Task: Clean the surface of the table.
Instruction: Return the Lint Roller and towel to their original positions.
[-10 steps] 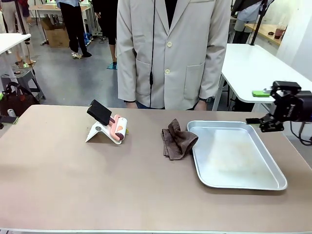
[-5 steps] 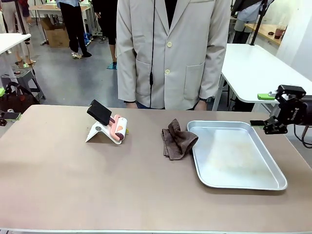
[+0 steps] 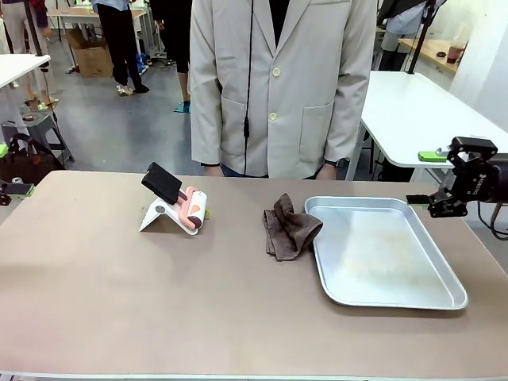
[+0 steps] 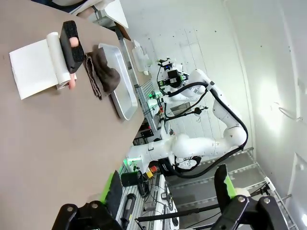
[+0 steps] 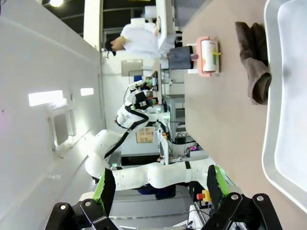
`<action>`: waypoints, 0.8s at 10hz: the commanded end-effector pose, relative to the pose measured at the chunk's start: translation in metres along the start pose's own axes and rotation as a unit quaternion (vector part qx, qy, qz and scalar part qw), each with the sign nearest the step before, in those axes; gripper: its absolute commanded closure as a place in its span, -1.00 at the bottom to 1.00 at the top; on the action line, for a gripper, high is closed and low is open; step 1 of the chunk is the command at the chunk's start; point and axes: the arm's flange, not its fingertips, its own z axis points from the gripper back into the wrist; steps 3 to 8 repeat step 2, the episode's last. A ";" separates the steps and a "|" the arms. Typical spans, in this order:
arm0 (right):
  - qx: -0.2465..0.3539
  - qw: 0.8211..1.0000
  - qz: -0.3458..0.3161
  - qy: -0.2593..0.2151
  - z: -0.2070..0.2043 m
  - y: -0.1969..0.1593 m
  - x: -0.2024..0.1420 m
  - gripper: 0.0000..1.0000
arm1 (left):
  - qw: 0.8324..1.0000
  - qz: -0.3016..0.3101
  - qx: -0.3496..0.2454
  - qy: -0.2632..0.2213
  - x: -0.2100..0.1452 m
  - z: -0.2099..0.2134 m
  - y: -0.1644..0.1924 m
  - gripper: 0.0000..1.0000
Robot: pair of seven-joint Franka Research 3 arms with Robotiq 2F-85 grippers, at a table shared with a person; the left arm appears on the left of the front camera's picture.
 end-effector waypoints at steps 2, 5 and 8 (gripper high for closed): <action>0.003 1.000 -0.010 -0.001 0.000 0.005 -0.003 -1.00 | 1.000 -0.002 0.004 0.004 -0.002 0.001 -0.003 -1.00; 0.003 1.000 -0.010 -0.001 0.000 0.005 -0.003 -1.00 | 1.000 -0.002 0.004 0.004 -0.002 0.001 -0.003 -1.00; 0.003 1.000 -0.010 -0.001 0.000 0.005 -0.003 -1.00 | 1.000 -0.002 0.004 0.004 -0.002 0.001 -0.003 -1.00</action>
